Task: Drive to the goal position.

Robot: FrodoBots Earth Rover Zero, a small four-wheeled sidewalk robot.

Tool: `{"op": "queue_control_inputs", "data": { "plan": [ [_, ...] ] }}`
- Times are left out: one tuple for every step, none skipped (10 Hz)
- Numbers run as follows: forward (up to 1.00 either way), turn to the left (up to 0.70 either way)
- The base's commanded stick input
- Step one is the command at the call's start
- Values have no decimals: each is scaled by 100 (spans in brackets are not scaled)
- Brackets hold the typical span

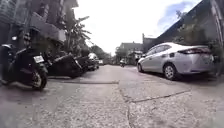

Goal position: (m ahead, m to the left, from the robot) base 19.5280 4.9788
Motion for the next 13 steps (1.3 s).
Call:
{"op": "queue_control_inputs", "data": {
  "plan": [
    [100,0],
    [100,0],
    [100,0],
    [100,0],
    [100,0],
    [100,0],
    [100,12],
    [100,16],
    [100,0],
    [100,0],
    [100,0],
    [100,0],
    [100,0]
  ]
}}
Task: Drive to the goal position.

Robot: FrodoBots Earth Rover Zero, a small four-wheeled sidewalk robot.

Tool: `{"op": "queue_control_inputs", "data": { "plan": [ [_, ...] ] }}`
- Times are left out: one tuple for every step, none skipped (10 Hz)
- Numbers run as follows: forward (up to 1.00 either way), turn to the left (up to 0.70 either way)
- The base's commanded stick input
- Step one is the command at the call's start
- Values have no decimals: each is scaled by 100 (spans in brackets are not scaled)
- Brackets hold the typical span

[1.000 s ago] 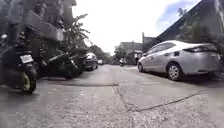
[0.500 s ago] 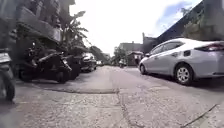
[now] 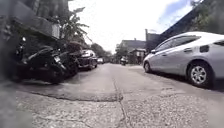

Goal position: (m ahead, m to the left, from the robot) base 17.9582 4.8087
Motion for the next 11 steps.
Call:
{"op": "queue_control_inputs", "data": {
  "plan": [
    [100,0],
    [100,0],
    [100,0],
    [100,14],
    [100,0],
    [100,0],
    [100,0],
    [100,0],
    [100,0],
    [100,0],
    [100,0]
  ]
}}
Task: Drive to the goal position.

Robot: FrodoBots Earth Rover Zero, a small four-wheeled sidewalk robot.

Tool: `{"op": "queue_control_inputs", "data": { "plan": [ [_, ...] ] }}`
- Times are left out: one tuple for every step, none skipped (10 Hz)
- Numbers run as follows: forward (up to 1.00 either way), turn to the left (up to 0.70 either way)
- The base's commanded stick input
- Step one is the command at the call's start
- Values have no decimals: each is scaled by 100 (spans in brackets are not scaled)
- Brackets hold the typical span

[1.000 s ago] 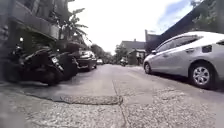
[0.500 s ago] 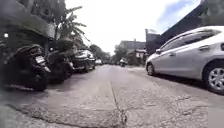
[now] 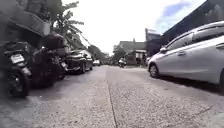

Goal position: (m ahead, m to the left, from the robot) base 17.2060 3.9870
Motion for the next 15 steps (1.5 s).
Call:
{"op": "queue_control_inputs", "data": {
  "plan": [
    [100,0],
    [100,0],
    [100,0],
    [100,0],
    [100,0],
    [100,0],
    [100,0],
    [100,0],
    [100,0],
    [100,0],
    [100,0],
    [100,0],
    [100,13],
    [100,18],
    [100,0]
  ]
}}
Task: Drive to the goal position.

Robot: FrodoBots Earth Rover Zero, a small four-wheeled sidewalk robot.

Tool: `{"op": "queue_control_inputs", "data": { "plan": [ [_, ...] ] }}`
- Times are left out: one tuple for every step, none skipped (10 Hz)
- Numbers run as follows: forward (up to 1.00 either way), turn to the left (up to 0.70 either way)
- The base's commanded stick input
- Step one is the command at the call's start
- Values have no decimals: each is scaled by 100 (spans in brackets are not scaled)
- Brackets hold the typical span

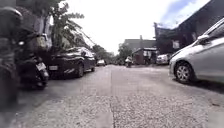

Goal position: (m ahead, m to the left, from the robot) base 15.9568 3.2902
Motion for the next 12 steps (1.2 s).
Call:
{"op": "queue_control_inputs", "data": {
  "plan": [
    [100,0],
    [100,0],
    [100,0],
    [100,0],
    [100,0],
    [100,0],
    [100,21],
    [100,8],
    [100,0],
    [100,0],
    [100,2],
    [100,20]
  ]
}}
